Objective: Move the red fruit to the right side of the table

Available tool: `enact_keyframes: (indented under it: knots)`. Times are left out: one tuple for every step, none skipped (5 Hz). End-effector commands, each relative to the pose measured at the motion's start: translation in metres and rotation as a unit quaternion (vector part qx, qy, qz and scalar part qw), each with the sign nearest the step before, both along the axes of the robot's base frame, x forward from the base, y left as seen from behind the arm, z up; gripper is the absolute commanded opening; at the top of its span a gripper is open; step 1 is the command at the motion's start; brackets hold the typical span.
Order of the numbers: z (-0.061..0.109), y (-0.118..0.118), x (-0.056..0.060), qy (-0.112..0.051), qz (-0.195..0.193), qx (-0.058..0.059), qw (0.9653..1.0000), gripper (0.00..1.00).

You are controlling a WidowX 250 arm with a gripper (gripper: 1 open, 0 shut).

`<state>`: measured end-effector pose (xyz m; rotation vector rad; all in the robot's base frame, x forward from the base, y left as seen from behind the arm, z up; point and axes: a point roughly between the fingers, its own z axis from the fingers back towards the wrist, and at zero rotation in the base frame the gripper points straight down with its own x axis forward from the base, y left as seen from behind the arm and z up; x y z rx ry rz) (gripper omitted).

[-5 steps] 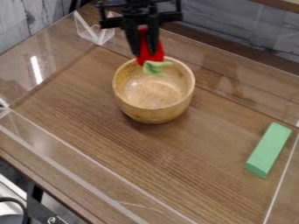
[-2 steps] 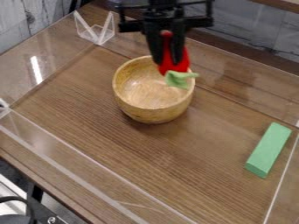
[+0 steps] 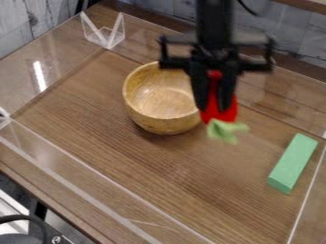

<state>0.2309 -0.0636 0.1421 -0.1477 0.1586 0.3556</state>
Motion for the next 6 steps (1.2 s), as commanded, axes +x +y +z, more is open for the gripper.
enact_keyframes:
  knots:
    - [-0.009,-0.026,-0.001,-0.021,-0.006,-0.005,0.9998,0.00]
    - [-0.032,-0.045,-0.006,-0.012,-0.005,-0.004,0.9999,0.00]
    - [-0.055,-0.052,-0.009,-0.006,-0.002,-0.012,0.9999,0.00]
    - [-0.075,-0.055,-0.008,-0.005,-0.001,-0.016,0.9999,0.00]
    - [-0.085,-0.057,-0.008,-0.007,-0.005,-0.020,0.9998,0.00]
    - [-0.080,-0.055,-0.007,-0.009,-0.002,-0.021,0.9997,1.00]
